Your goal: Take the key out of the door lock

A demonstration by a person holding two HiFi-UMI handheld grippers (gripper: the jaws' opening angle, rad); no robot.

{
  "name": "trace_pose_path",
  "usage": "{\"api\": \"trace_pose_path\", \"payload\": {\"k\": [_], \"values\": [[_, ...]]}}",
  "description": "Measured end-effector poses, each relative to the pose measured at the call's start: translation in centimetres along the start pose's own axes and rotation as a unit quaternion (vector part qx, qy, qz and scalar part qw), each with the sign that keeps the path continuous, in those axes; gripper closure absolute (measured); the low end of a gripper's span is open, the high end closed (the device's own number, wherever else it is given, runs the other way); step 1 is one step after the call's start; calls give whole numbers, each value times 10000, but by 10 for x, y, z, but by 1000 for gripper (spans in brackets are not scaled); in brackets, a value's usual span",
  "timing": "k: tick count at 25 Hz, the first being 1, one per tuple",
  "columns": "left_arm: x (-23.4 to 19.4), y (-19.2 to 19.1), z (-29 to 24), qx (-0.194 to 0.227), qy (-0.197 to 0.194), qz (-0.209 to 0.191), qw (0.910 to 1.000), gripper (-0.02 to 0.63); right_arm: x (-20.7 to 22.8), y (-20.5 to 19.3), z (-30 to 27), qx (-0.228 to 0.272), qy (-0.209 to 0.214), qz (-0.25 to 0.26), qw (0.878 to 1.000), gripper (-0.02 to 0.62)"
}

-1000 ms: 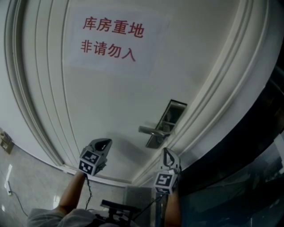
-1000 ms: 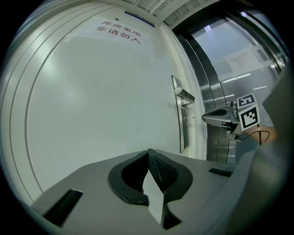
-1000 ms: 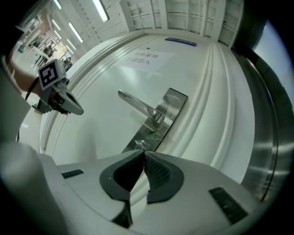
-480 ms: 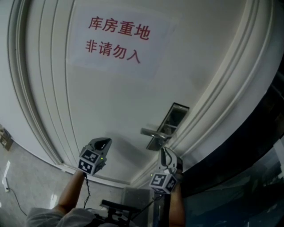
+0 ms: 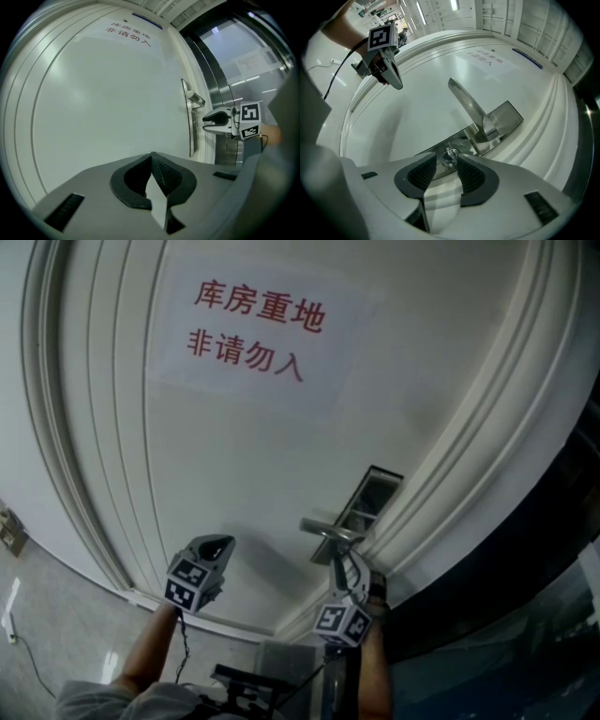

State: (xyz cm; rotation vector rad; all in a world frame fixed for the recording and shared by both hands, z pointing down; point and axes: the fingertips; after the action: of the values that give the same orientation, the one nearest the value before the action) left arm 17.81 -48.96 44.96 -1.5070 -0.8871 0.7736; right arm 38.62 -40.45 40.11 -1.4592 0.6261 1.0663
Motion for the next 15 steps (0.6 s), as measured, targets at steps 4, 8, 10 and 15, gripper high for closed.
{"api": "trace_pose_path", "payload": {"k": [4, 8, 10, 15], "values": [[-6, -2, 1, -8, 54, 31, 10000, 614, 1, -1, -8, -18, -90, 160, 9998, 442], [-13, -2, 1, -1, 104, 46, 9999, 614, 1, 3, -13, 29, -79, 208, 9997, 442], [-15, -2, 0, 12, 126, 54, 9999, 614, 0, 3, -16, 43, -42, 236, 9997, 442], [-20, -3, -1, 6, 156, 68, 9999, 614, -1, 0, -19, -4, -66, 357, 9993, 442]]}}
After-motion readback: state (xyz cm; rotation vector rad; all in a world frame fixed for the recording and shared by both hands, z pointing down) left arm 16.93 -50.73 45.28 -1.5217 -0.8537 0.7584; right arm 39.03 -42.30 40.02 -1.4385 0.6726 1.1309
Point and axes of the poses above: the fingertips, and each gripper's own axes: z backward along the fingers, x to its right, y out of its top, and after that the axes turned 10 degrees about -y, right-handed
